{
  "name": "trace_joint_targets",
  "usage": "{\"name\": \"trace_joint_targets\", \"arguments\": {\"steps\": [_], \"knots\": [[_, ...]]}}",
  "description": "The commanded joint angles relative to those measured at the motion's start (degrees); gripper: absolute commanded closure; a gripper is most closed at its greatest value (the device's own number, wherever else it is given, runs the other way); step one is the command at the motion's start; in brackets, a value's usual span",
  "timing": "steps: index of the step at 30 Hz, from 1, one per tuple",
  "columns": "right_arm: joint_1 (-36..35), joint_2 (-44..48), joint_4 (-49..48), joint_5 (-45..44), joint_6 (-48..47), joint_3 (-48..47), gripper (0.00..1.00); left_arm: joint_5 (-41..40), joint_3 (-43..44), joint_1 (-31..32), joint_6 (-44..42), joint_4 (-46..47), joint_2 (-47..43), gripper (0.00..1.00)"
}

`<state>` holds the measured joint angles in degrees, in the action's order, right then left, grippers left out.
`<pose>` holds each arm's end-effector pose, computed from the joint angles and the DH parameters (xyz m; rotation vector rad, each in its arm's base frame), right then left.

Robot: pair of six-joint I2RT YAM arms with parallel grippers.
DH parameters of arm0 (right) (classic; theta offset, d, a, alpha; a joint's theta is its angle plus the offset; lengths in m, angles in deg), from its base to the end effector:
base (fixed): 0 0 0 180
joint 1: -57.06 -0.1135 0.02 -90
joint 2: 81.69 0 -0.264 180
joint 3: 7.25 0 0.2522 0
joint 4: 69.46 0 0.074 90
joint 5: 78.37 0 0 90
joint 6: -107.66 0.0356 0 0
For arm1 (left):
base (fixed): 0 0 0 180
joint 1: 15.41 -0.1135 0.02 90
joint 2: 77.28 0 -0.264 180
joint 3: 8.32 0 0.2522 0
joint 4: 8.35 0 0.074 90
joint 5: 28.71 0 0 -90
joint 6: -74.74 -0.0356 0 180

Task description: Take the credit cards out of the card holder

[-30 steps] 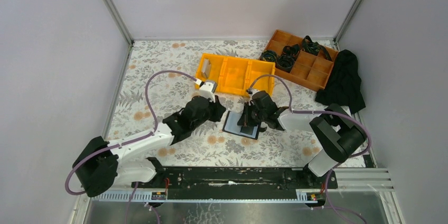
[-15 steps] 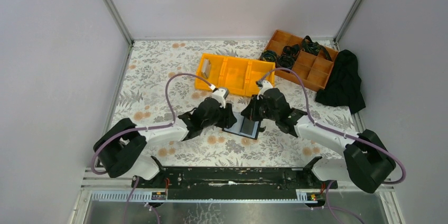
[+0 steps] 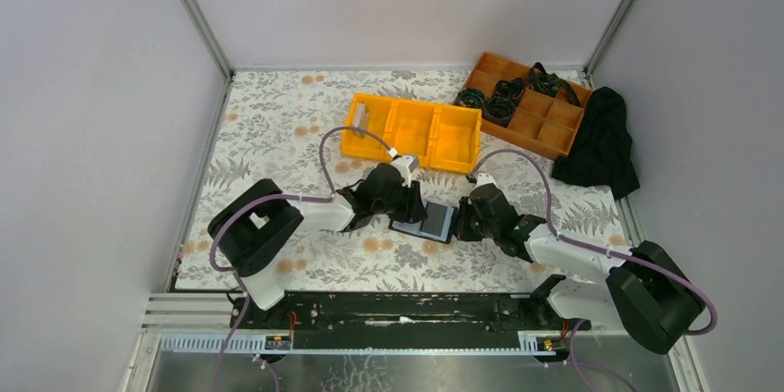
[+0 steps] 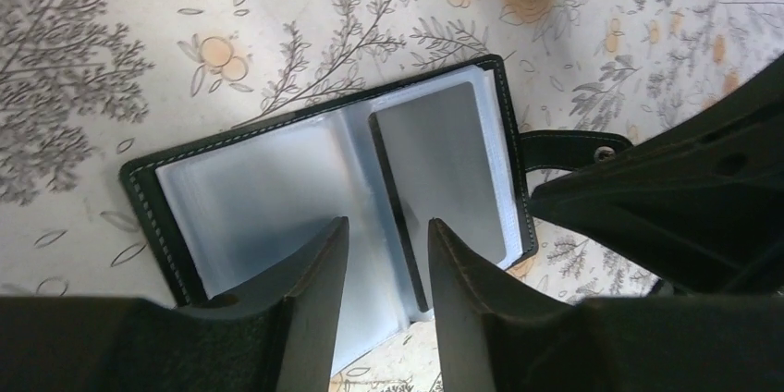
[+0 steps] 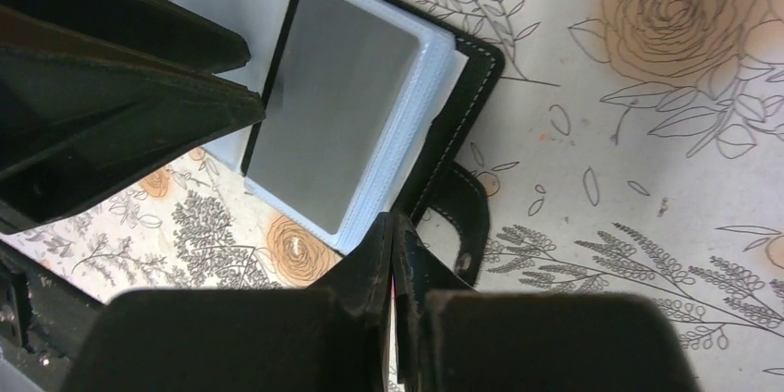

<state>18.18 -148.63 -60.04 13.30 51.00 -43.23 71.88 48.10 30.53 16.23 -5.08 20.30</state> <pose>0.1678 0.1366 0.1557 -0.1306 2.3690 0.6743 0.2253 -0.2422 0.1423 0.4075 2.3546 -0.9026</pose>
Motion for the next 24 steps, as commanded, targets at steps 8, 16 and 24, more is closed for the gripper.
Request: {"name": "trace_joint_targets", "arguments": {"steps": [8,16,24], "knots": [[2.21,-2.95,-3.16,-1.85,-1.78,-2.47,0.97,11.15,-2.02,-1.19,7.32,12.69,4.34,0.61],[2.92,-6.76,-5.32,-0.04,-1.92,-2.64,0.97,21.84,-3.59,-2.29,15.48,24.81,8.26,0.88],[3.10,-9.38,-7.36,1.49,-1.53,-2.74,0.97,27.50,-4.18,-2.82,21.02,33.56,10.47,0.90]]}}
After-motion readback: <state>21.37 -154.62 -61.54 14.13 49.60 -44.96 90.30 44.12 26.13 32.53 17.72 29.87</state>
